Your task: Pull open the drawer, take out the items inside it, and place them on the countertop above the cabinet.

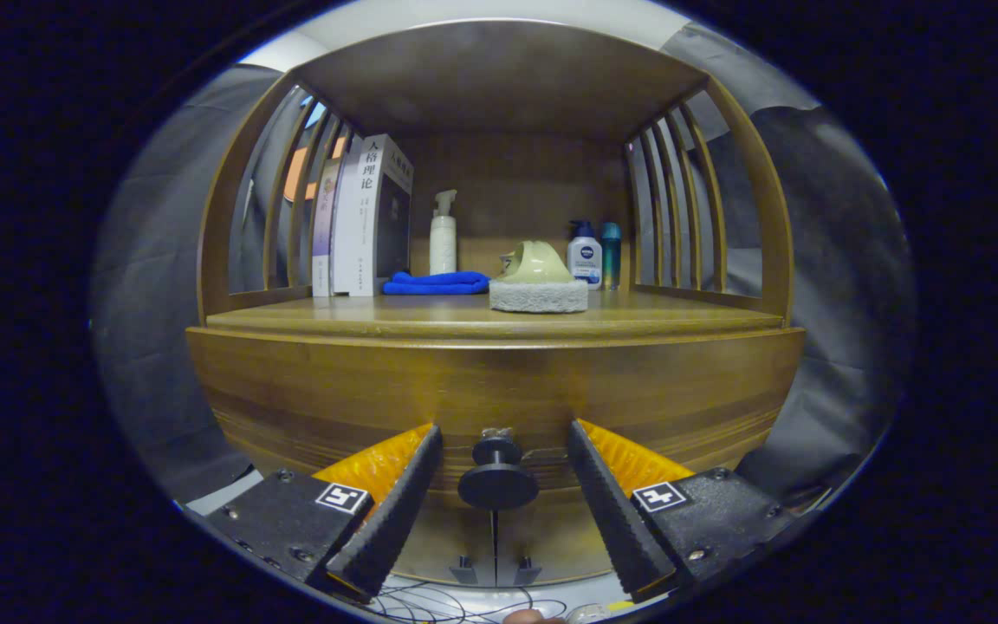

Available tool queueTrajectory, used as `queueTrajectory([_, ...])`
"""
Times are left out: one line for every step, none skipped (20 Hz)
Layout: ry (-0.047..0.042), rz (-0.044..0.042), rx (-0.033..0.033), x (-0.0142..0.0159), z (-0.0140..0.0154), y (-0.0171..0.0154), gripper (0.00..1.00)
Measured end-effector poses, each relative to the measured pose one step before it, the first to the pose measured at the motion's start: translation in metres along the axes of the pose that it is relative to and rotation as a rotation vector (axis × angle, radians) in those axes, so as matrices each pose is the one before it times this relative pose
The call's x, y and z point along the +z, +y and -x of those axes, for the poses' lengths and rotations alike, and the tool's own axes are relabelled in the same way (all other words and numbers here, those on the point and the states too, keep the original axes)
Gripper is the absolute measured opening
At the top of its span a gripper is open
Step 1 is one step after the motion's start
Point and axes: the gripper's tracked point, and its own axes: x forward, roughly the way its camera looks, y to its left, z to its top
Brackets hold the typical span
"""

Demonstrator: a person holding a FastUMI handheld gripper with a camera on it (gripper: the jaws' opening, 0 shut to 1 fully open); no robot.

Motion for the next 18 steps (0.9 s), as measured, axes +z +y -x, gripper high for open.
queueTrajectory([-0.00016,0.00026,-0.00021,0.00028,-0.00383,0.00011,0.96])
queueTrajectory([-0.00107,0.00094,-0.00038,0.00056,-0.00198,0.00025,0.96])
queueTrajectory([0.00405,0.00208,-0.00037,-0.00075,-0.00212,0.00064,0.96])
queueTrajectory([-0.00812,-0.00282,0.00074,0.00109,-0.00048,-0.00038,0.96])
queueTrajectory([-0.00224,0.00024,0.00138,-0.00055,-0.00014,0.00021,0.96])
queueTrajectory([-0.00808,0.00361,-0.00025,0.00053,0.00071,-0.00004,0.96])
queueTrajectory([-0.00728,0.00025,0.00029,-0.00023,-0.00029,-0.00133,0.96])
queueTrajectory([-0.00141,-0.00109,0.00061,-0.00005,-0.00051,0.00058,0.96])
queueTrajectory([-0.00078,-0.00047,0.00049,-0.00086,0.00032,0.00032,0.96])
queueTrajectory([-0.00268,-0.0003,0.00111,0.00006,0.00023,-0.00002,0.96])
queueTrajectory([-0.00399,0.00482,0.00184,-0.00014,-0.00005,-0.00015,0.96])
queueTrajectory([-0.00632,0.00267,0.00087,-0.00002,-0.00098,-0.00074,0.96])
queueTrajectory([0.00043,0.00304,0.00001,-0.00115,-0.00009,-0.00013,0.96])
queueTrajectory([0.00647,-0.00489,0.00007,0.0001,0.00145,-0.00089,0.96])
queueTrajectory([-0.00307,-0.01121,0.00675,0.00074,0.00198,0.00062,0.97])
queueTrajectory([-0.0108,-0.01016,0.00981,0.00509,0.00282,0.00152,0.97])
queueTrajectory([-0.00978,-0.00222,0.0019,0.00429,0.00493,-0.0001,0.97])
queueTrajectory([-0.00379,0.00653,-0.00314,0.00395,0.00669,-0.00284,0.97])
